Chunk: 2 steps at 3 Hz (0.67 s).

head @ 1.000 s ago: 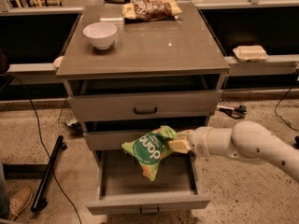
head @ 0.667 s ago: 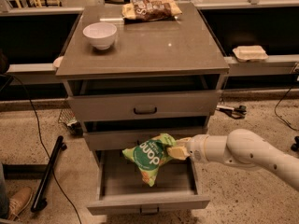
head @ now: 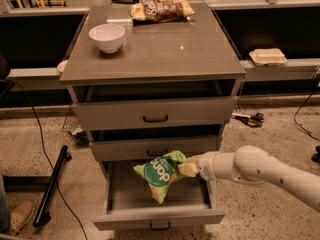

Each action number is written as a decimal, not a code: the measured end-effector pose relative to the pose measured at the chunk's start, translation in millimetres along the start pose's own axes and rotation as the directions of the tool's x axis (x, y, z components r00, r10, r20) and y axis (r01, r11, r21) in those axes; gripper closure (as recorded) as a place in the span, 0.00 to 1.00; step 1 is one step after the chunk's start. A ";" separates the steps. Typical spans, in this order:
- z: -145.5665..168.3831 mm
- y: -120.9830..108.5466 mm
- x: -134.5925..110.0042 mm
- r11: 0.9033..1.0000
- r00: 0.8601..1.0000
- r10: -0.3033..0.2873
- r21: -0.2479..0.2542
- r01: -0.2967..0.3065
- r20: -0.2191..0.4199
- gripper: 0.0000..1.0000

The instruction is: Place green rice chip bag into bottom drawer

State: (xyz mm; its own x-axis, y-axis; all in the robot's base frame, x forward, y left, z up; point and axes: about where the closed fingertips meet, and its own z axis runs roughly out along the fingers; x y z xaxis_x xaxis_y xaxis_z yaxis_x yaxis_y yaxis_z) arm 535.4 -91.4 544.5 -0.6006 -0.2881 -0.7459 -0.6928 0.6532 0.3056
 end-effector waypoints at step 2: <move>68.9 -55.0 85.1 0.986 0.987 0.160 0.051 -0.159 -0.026 1.00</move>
Offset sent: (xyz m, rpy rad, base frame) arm 0.0242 -0.0216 -0.1961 0.0529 0.1768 -0.1892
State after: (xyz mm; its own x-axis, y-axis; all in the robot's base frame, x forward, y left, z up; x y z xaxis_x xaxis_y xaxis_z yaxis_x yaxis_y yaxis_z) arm 549.9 -103.6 423.5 -0.7139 -0.1975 -0.6718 -0.5674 0.7254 0.3898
